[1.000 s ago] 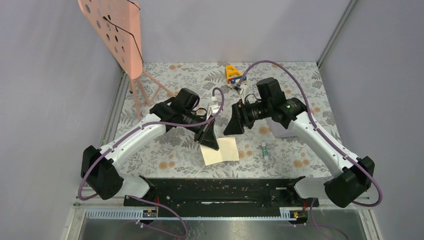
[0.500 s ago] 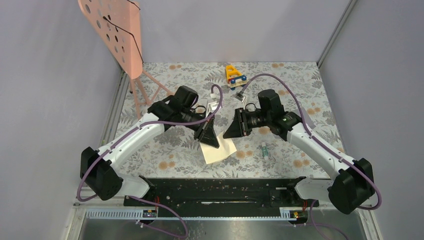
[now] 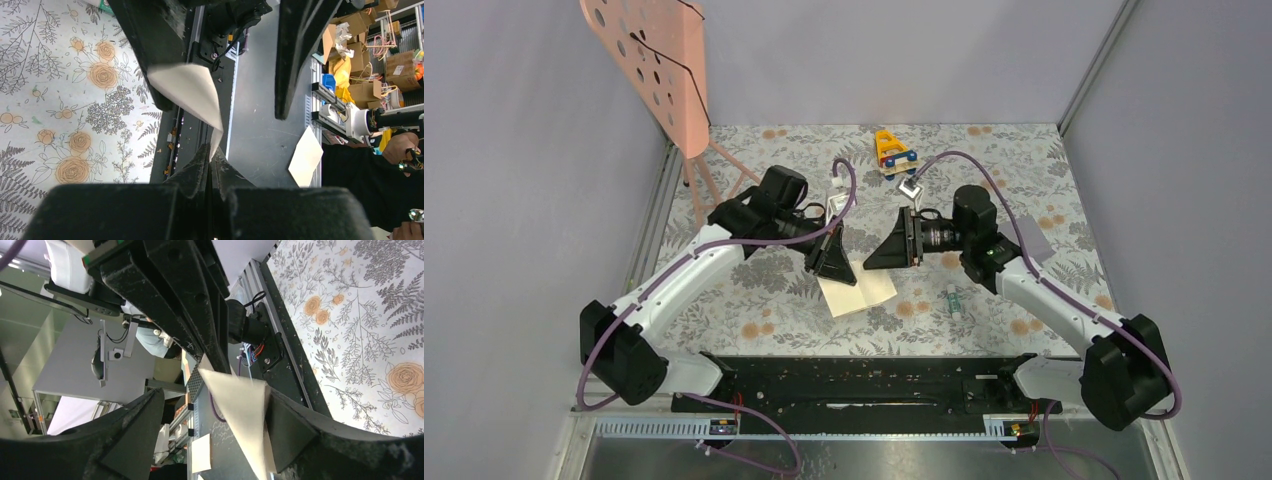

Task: Place the letter into the envelope and seal it
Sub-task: Fold the letter.

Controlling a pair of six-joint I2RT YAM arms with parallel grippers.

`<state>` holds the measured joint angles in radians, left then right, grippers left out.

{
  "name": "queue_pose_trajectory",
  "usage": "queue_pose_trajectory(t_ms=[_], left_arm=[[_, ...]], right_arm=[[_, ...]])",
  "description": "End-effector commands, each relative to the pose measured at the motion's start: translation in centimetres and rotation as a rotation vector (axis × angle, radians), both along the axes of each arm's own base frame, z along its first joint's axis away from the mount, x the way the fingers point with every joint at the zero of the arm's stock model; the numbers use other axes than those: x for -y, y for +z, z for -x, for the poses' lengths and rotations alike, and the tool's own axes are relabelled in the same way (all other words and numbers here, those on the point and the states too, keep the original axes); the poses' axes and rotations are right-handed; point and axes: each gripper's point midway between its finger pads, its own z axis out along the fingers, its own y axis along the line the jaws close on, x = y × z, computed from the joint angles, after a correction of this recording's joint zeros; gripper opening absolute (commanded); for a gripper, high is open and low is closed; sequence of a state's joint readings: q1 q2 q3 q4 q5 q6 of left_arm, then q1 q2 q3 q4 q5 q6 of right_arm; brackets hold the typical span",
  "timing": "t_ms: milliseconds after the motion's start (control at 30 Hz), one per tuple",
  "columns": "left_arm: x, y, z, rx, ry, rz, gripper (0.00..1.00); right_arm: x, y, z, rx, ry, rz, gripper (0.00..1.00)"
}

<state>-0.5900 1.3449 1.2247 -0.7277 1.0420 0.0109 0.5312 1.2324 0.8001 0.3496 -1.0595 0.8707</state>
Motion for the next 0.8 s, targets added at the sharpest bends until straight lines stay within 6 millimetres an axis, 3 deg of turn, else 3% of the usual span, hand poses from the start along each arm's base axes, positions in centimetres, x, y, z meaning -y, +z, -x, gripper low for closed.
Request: queue_pose_trajectory(t_ms=[0,100,233,500,767], left_arm=[[0.1,3.4,-0.8,0.168,0.007,0.084,0.00],[-0.1,3.6,-0.8,0.182,0.022,0.080,0.00],[0.0,4.4,-0.9,0.189,0.029,0.099,0.00],[0.7,6.2,-4.8,0.193,0.248,0.224,0.00],[1.7,8.1,-6.8,0.063,0.395,0.388,0.00]], right_arm=[[0.8,1.4,-1.7,0.032,-0.089,-0.035,0.80],[2.9,0.3,-4.2,0.032,-0.257,0.019,0.87],[4.2,-0.6,-4.3,0.023,-0.292,0.046,0.94],[3.9,2.7,-1.6,-0.011,-0.180,-0.193,1.00],[4.6,4.3,-3.8,0.033,-0.357,-0.358,0.99]])
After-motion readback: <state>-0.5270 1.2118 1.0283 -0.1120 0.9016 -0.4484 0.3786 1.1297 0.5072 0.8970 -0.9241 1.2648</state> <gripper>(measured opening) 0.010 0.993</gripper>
